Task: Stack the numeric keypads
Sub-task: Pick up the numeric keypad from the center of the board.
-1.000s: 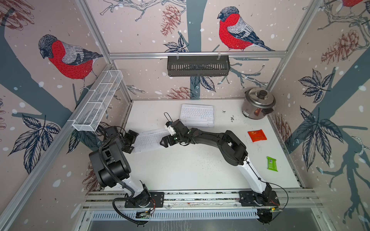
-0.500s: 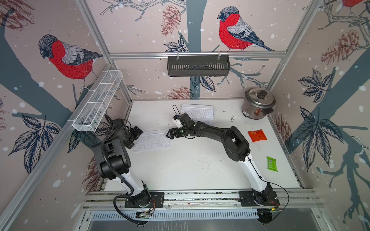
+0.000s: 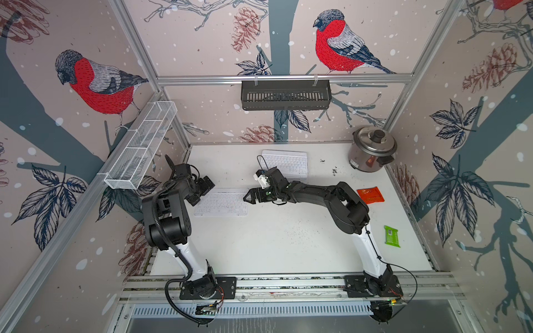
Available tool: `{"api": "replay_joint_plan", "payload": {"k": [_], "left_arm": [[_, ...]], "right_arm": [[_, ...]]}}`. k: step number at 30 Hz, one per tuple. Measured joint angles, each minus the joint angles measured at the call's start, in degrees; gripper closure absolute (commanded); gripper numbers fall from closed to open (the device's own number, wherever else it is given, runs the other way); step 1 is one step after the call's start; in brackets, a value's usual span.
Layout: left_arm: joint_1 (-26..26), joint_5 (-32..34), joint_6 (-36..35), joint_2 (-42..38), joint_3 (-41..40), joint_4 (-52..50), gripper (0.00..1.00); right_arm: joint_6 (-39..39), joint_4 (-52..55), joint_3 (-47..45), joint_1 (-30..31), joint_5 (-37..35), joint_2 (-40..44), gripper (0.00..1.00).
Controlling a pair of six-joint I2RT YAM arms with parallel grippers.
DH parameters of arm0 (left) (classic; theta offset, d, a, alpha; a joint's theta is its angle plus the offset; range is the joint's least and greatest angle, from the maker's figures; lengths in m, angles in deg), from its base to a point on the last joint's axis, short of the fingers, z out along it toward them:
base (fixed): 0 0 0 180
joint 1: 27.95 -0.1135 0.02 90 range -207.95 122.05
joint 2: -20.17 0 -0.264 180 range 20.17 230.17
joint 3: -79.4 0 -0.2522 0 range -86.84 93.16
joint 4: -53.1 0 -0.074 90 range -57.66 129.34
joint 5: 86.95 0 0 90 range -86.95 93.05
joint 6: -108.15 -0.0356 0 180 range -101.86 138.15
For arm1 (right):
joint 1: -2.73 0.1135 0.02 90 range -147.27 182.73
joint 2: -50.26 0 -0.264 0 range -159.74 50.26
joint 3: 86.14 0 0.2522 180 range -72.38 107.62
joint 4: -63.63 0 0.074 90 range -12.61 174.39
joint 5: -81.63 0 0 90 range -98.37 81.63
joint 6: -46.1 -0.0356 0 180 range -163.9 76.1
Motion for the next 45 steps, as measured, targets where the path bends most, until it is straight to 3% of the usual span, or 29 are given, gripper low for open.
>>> {"api": "replay_joint_plan", "payload": {"k": [7, 11, 15, 20, 31, 39, 45], "left_arm": [[3.69, -2.21, -1.01, -0.87, -1.03, 1.75, 0.04], [4.7, -4.09, -1.66, -3.72, 1.09, -8.35, 0.03], [4.52, 3.08, -3.3, -6.05, 4.85, -11.26, 0.04], [4.33, 10.97, -4.39, 0.02, 8.24, -13.55, 0.04], [8.44, 12.59, -5.9, 4.13, 6.54, -13.2, 0.04], [10.01, 11.15, -5.9, 1.64, 1.4, -7.43, 0.04], [10.56, 2.99, -5.62, -0.94, -2.71, -1.33, 0.04]], "right_arm": [[-2.69, -3.23, -8.37, -0.85, 0.79, 5.07, 0.0], [-2.69, -3.21, -11.41, -0.9, -0.09, 7.56, 0.0], [-2.69, -3.13, -11.39, -0.37, -1.44, 7.91, 0.01], [-2.93, -3.06, -10.21, 0.81, -1.64, 6.86, 0.0], [-7.48, -9.51, -14.19, -0.92, 1.79, 7.17, 0.0], [-11.02, -14.21, -16.26, -4.63, 3.32, 7.28, 0.0], [-14.97, -18.03, -17.77, -4.92, 5.18, 7.06, 0.01]]}}
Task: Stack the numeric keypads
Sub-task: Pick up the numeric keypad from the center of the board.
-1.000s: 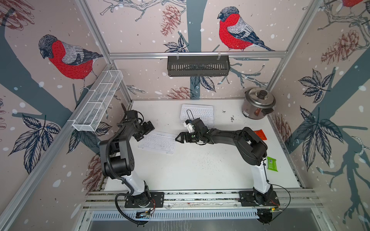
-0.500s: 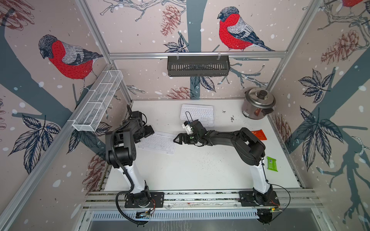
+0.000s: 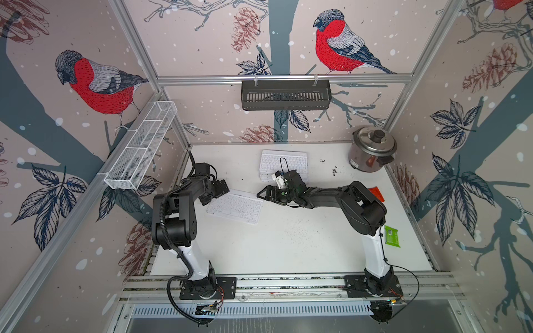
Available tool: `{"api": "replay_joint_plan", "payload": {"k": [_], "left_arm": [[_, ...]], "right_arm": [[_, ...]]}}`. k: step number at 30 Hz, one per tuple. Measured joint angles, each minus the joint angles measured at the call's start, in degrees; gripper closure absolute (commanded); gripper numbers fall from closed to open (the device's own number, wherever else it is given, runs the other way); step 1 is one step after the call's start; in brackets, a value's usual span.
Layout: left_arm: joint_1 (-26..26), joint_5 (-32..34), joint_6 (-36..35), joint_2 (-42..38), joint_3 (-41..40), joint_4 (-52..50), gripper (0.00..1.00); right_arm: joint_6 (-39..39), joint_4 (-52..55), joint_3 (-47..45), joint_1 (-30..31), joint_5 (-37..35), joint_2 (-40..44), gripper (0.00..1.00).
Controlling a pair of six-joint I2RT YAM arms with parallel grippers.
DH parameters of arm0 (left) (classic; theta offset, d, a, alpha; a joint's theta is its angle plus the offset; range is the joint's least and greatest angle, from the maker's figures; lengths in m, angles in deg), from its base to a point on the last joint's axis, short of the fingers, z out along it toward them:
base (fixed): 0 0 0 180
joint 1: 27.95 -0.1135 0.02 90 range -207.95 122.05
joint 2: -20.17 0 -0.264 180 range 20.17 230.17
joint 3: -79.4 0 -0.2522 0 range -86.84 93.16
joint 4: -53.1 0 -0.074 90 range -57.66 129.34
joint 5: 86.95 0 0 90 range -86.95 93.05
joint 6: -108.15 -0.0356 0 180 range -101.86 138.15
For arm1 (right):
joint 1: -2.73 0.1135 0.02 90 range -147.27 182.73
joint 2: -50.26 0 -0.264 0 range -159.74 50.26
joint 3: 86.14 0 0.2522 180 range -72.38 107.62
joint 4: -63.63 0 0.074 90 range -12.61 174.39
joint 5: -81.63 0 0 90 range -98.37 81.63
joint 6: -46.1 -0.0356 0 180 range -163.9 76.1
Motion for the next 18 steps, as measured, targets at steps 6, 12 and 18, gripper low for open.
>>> {"api": "replay_joint_plan", "payload": {"k": [6, 12, 18], "left_arm": [[0.07, -5.9, 0.0, -1.68, -3.21, 4.31, 0.04], [0.07, -7.54, -0.35, -2.56, -5.29, 7.04, 0.03], [0.07, -8.31, -0.48, -2.58, -6.23, 8.98, 0.04]], "right_arm": [[-2.95, -3.34, -0.66, -0.37, 0.44, -0.61, 0.0], [-5.46, -7.04, -2.4, -0.7, 0.24, -0.63, 0.01], [-8.44, -11.37, -4.17, -0.83, 0.42, -0.74, 0.0]]}}
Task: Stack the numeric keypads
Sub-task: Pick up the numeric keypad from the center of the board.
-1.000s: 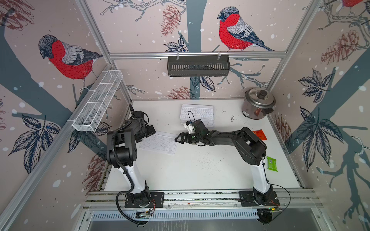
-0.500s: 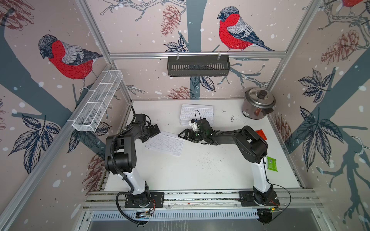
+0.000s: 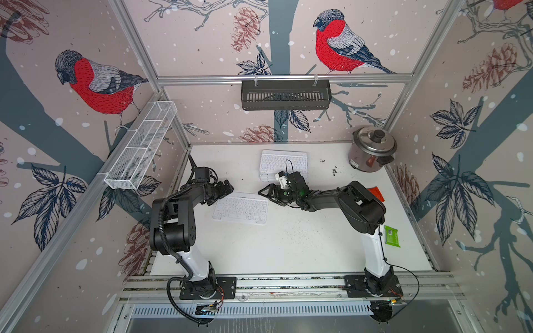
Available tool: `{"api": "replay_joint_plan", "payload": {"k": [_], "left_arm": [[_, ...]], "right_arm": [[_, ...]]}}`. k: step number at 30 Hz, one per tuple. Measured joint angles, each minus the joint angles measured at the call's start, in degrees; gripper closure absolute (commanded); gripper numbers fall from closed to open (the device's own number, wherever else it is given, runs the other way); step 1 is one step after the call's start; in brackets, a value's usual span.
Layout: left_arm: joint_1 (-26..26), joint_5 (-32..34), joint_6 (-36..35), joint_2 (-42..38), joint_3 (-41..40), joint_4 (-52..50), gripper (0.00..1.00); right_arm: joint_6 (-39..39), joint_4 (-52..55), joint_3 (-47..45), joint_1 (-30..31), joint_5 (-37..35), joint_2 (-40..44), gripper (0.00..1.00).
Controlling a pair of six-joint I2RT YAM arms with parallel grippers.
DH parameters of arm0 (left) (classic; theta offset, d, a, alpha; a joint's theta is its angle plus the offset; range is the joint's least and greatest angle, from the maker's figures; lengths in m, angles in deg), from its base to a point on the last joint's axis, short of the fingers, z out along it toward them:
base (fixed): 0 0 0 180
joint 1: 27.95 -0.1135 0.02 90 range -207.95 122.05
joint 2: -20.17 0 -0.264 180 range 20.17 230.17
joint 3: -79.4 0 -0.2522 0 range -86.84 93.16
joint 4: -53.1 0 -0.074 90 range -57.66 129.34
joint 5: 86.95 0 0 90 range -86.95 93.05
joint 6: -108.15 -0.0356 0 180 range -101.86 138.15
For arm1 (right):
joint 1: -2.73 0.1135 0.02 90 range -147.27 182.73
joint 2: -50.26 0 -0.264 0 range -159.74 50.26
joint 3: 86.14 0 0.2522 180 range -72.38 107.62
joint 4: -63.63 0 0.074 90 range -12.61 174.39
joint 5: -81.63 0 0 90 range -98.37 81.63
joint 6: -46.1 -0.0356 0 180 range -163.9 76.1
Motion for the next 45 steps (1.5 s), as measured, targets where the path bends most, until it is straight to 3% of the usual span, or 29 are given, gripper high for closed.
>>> {"api": "replay_joint_plan", "payload": {"k": [17, 33, 45], "left_arm": [[-0.17, -2.45, 0.39, -1.49, -6.51, 13.11, 0.04], [-0.24, -3.45, 4.66, -3.61, -8.35, 15.17, 0.04], [0.87, -15.85, 14.82, -7.08, -9.35, 7.76, 0.04]], "right_arm": [[-4.81, -7.43, -2.05, 0.07, -0.26, -0.07, 0.01], [-4.72, -11.54, 1.64, -0.87, -3.72, 1.51, 0.0], [-4.96, -25.57, 7.45, -0.92, -4.74, 0.68, 0.0]]}}
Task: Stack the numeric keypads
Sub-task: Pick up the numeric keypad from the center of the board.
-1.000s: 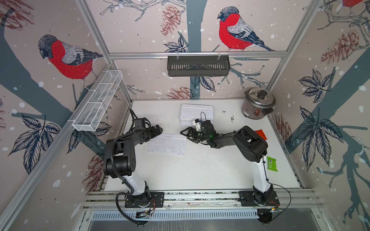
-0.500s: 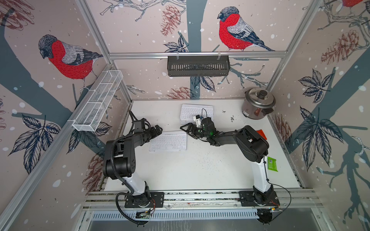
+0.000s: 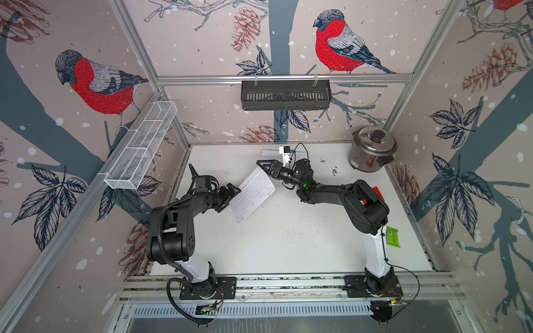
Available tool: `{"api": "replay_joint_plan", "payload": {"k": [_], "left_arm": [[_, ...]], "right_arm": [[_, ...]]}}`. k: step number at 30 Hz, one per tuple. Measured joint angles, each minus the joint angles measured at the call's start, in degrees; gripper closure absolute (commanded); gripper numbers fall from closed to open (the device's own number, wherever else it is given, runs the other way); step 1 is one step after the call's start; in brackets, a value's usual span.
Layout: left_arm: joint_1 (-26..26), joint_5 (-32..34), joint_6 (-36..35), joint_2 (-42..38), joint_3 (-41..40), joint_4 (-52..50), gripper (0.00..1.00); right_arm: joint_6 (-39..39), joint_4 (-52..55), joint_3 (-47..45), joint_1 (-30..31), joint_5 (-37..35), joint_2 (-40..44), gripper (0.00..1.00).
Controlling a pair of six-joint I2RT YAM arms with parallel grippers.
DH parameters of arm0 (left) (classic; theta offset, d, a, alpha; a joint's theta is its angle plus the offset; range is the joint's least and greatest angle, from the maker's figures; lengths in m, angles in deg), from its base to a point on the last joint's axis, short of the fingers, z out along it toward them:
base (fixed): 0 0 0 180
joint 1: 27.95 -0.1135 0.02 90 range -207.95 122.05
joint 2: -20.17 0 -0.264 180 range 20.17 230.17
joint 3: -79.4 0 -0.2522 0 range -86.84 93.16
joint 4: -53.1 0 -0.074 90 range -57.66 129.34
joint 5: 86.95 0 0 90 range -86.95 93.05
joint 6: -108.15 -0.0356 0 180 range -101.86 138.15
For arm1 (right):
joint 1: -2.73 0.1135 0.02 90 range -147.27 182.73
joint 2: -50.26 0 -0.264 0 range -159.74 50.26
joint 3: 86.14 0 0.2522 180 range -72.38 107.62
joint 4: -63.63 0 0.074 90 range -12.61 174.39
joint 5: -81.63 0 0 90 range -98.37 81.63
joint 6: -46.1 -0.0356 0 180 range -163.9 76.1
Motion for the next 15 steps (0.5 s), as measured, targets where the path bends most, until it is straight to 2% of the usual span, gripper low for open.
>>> {"api": "replay_joint_plan", "payload": {"k": [4, 8, 15], "left_arm": [[0.52, -1.51, 3.37, -1.16, -0.83, -2.08, 0.04], [1.9, -6.8, 5.75, -1.57, -2.05, -1.62, 0.04], [1.88, -9.07, 7.28, -1.77, -3.58, -0.59, 0.04]], "right_arm": [[-2.45, -2.6, 0.28, 0.0, -0.68, -1.36, 0.01], [-9.62, 2.49, -1.7, 1.38, 4.09, -2.49, 0.0], [-12.5, 6.45, -5.81, 0.13, 3.72, 0.7, 0.0]]}}
